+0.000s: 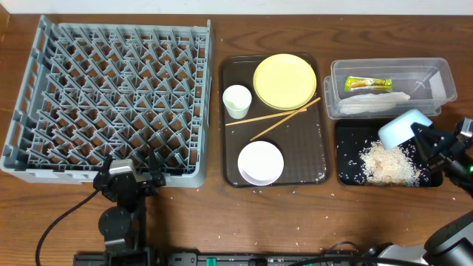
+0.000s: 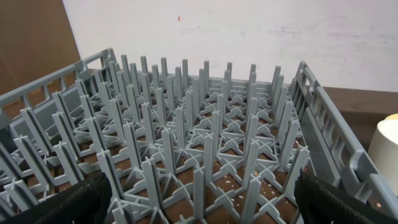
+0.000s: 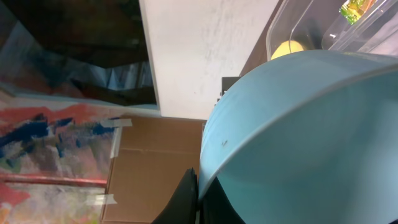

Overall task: Sort waste into correct bins and load items into the dishwasher
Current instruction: 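Return the light-blue bowl to the brown tray with right gripper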

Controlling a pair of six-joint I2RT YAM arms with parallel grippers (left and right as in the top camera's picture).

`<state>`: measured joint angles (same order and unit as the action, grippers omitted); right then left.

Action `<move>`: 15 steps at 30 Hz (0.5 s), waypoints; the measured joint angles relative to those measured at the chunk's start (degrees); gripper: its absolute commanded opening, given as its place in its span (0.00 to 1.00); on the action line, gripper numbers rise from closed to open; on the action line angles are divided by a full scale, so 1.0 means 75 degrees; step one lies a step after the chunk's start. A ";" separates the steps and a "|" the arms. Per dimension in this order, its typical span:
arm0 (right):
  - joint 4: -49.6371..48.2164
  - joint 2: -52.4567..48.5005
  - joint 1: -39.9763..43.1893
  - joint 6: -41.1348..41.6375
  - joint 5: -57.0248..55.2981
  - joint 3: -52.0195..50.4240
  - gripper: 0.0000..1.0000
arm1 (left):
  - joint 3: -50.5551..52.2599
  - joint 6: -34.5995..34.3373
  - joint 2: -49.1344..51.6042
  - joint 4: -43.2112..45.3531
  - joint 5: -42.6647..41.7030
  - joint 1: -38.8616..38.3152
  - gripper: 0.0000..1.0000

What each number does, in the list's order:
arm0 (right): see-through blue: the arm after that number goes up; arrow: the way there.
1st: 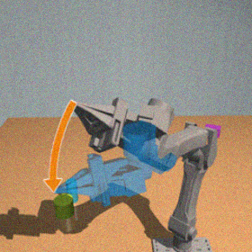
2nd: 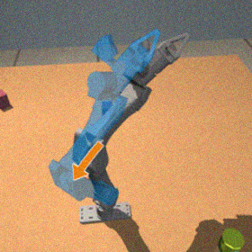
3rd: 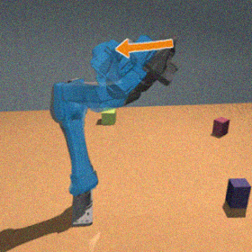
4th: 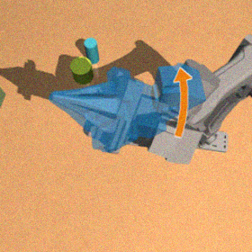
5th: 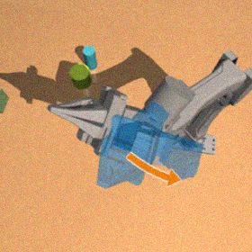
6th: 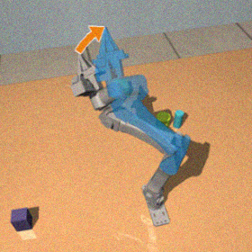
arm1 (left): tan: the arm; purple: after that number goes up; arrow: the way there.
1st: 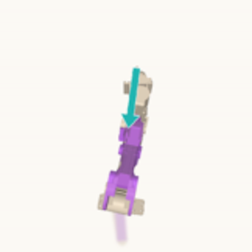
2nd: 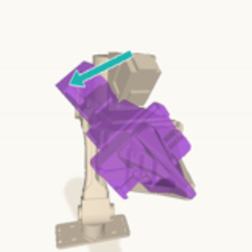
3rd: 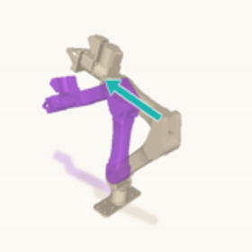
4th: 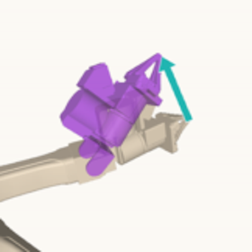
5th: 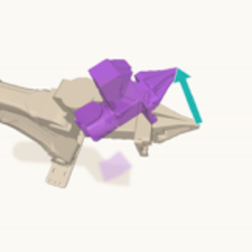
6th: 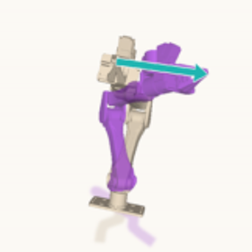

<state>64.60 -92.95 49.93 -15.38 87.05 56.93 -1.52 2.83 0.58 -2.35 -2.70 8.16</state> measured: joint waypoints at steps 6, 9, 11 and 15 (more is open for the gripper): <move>-0.0143 0.0000 -0.0003 -0.0003 -0.0297 0.0000 0.01 | 0.0000 0.0000 0.0000 0.0000 0.0000 0.0000 0.95; -0.0192 0.0000 -0.0003 -0.0006 -0.1067 0.0000 0.01 | 0.0000 0.0000 0.0000 0.0000 0.0000 0.0000 0.95; 0.0050 0.0006 -0.0023 -0.0009 -0.1775 0.0000 0.01 | 0.0000 0.0000 0.0000 0.0000 0.0000 0.0000 0.95; 0.0297 0.0271 -0.0245 -0.0009 -0.2535 -0.0003 0.01 | 0.0000 0.0000 0.0000 0.0000 0.0000 0.0000 0.95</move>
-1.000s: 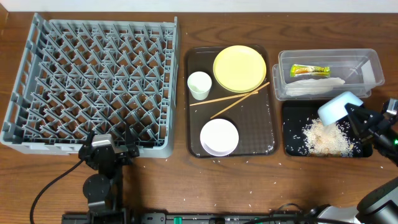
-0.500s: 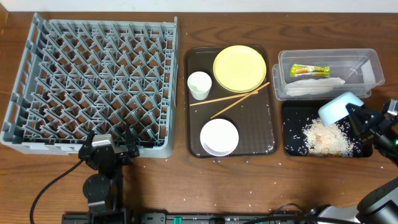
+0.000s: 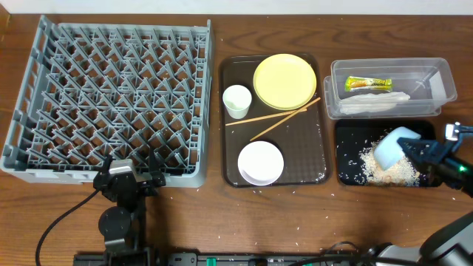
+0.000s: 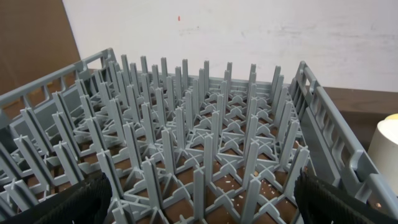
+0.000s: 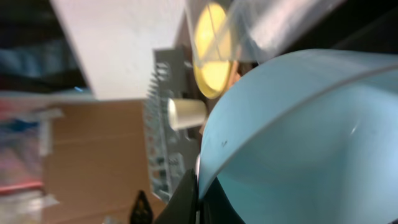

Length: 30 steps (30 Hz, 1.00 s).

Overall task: Sort waste into correct bins and load items into the dishwasher
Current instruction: 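Return the light-blue bowl to the brown tray with right gripper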

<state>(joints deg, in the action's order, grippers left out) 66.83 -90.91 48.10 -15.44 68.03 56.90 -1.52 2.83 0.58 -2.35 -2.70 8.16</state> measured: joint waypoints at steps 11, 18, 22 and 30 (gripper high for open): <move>0.0052 0.2017 -0.4051 0.1617 -0.3401 0.1594 0.01 | 0.0000 0.0000 0.0000 0.0000 0.0000 0.0000 0.95; -0.1067 0.1871 -0.7953 0.3337 -0.6254 0.1807 0.01 | 0.0000 0.0000 0.0000 0.0000 0.0003 0.0000 0.95; -0.1195 0.1247 -0.9139 0.3926 -0.7245 0.1810 0.01 | 0.0000 0.0000 0.0000 0.0000 0.0000 0.0000 0.95; -0.1734 -0.0402 -1.0057 0.4520 -0.8338 0.1810 0.01 | 0.0000 0.0000 0.0000 0.0000 0.0000 0.0000 0.95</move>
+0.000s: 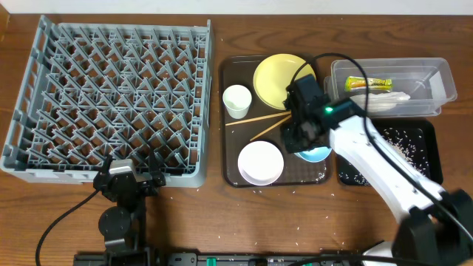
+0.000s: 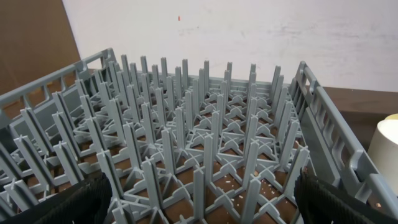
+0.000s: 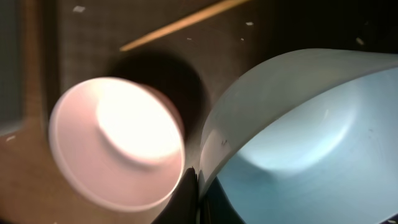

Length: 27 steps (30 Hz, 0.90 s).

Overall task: Sort waste into correct bins and load items into the dishwasher
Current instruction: 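Return the light-blue bowl to the brown tray with right gripper, then grasp the white cup with the right gripper and lift it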

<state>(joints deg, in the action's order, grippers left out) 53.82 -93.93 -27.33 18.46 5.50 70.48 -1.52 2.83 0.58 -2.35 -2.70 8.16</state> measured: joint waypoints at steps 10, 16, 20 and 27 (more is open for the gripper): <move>-0.0219 -0.1241 -0.0003 0.0085 -0.0093 0.0000 0.03 | 0.0000 0.0000 0.0000 0.0000 0.0000 0.0000 0.95; -0.0321 -0.1291 -0.0003 0.0093 -0.0111 -0.0003 0.22 | 0.0000 0.0000 0.0000 0.0000 0.0000 0.0000 0.95; 0.0201 -0.1329 -0.0003 0.0128 -0.0108 0.0379 0.24 | 0.0000 0.0000 0.0000 0.0000 0.0000 0.0000 0.95; 0.0493 -0.1335 -0.0003 0.0154 -0.0108 0.2078 0.53 | 0.0000 0.0000 0.0000 0.0000 0.0000 0.0000 0.95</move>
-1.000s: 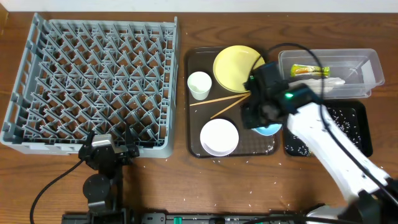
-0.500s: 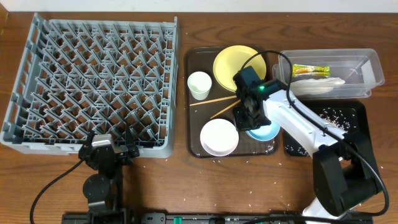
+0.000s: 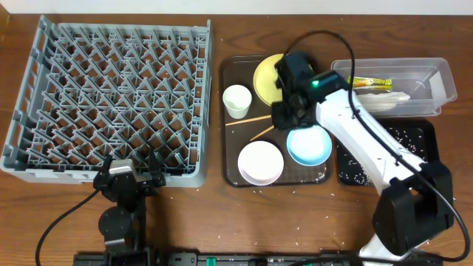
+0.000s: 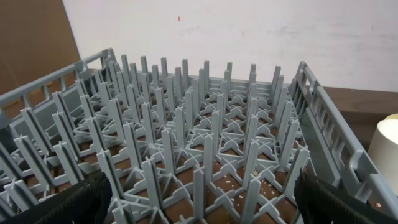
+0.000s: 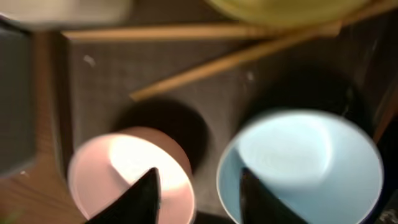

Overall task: Sort waste into correct bins and load items into the dishwasher
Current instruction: 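Grasp the white cup with the right gripper and lift it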

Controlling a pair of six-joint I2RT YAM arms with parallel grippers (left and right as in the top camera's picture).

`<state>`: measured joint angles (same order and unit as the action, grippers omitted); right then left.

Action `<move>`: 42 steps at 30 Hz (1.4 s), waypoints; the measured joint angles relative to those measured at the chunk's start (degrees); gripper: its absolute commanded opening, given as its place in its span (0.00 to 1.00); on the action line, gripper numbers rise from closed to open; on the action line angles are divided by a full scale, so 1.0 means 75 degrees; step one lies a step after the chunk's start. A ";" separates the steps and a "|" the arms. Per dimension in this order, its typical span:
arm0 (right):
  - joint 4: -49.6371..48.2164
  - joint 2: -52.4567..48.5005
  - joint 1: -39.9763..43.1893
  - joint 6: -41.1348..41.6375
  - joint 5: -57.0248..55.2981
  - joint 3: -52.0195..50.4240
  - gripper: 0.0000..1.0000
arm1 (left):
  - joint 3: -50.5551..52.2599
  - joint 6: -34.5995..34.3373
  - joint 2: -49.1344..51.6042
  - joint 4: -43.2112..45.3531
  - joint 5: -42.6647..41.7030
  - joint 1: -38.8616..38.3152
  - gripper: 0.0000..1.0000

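A light blue bowl stands upright on the brown tray, right of a white bowl. My right gripper hangs open just above the tray; in its wrist view the gripper is over the gap between the white bowl and the blue bowl, holding nothing. Two chopsticks, a yellow plate and a white cup share the tray. The grey dish rack holds nothing. My left gripper rests open at its near edge, with its wrist view of the gripper showing the rack pegs.
A clear bin with a wrapper and white scraps stands at the back right. In front of it lies a black bin with scattered rice. Rice grains dot the table's front. My right arm crosses over the black bin.
My right gripper has let go of the blue bowl, which now sits on the tray beside the white bowl. The gripper is open and farther back, near the chopsticks.
My right gripper first held the blue bowl tipped over the black bin, above a pile of rice, and was still there half a second later. Then it held the bowl over the tray beside the white bowl. Now the bowl stands there, released. The left arm never moved.
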<state>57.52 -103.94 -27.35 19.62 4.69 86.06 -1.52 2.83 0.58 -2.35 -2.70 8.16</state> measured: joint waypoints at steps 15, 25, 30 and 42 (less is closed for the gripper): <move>-0.3427 -0.1833 -0.0268 0.1241 0.0525 0.0586 0.62 | 0.0000 0.0000 0.0000 -0.0003 0.0000 0.0000 0.95; -0.3293 -0.2766 -0.0399 0.1440 0.0484 0.1387 0.31 | 0.0000 0.0000 0.0000 0.0000 0.0000 0.0000 0.95; -0.3142 -0.2868 -0.0399 0.1483 0.0428 0.1387 0.01 | 0.0000 0.0000 0.0000 0.0003 0.0003 0.0000 0.95; -0.2719 -0.2821 0.0029 0.1483 0.1282 0.1393 0.01 | -0.1125 -0.1250 0.0723 -0.1285 -0.0385 0.0000 0.95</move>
<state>37.12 -125.10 -27.14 30.74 14.31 96.51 -9.96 -6.55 6.00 -11.99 -5.58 8.16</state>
